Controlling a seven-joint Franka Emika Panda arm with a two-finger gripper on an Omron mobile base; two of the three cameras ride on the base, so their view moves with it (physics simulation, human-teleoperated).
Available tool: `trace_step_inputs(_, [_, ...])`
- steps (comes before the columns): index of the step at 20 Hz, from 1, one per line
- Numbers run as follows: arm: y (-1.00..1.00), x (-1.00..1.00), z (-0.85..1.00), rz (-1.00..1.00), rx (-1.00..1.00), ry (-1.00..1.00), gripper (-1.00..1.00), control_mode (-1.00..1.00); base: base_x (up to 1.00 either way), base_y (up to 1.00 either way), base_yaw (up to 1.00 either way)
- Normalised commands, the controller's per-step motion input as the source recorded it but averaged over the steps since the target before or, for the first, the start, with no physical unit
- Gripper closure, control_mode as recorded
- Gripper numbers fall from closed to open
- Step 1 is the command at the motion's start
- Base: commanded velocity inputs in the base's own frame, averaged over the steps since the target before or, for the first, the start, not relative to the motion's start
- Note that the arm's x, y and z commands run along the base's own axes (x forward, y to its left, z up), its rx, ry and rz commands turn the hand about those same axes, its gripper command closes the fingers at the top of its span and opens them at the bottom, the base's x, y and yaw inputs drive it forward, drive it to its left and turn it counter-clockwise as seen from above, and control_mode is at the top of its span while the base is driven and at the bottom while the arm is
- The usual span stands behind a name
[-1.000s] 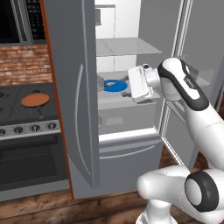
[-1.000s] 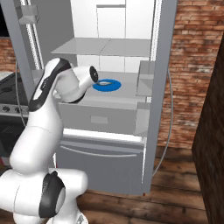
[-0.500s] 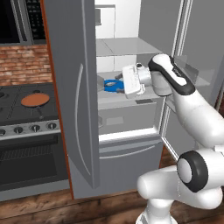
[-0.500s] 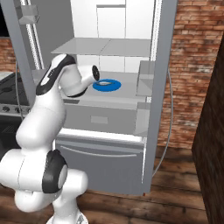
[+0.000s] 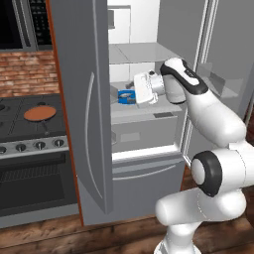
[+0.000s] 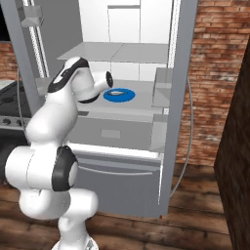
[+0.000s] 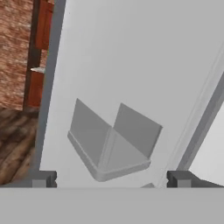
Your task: Retrieve the fish from the fridge and place it on the saucepan with marinade on the stove.
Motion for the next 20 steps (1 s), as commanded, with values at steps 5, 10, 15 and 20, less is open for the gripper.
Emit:
trace_step_inputs(5, [0.32,0.24,-0.09,0.02,0.0,0.0,-1.0,-1.0,0.0,0.0,0.0])
trace_step_inputs(10, [0.42,0.24,-0.16,0.01,0.0,0.0,-1.0,-1.0,0.0,0.0,0.0])
trace_step_inputs(15, [0.32,0.18,-0.2,0.03,0.0,0.0,-1.0,-1.0,0.0,0.0,0.0])
trace_step_inputs(20, [0.27,0.17,-0.17,0.03,0.01,0.0,-1.0,-1.0,0.0,0.0,0.0])
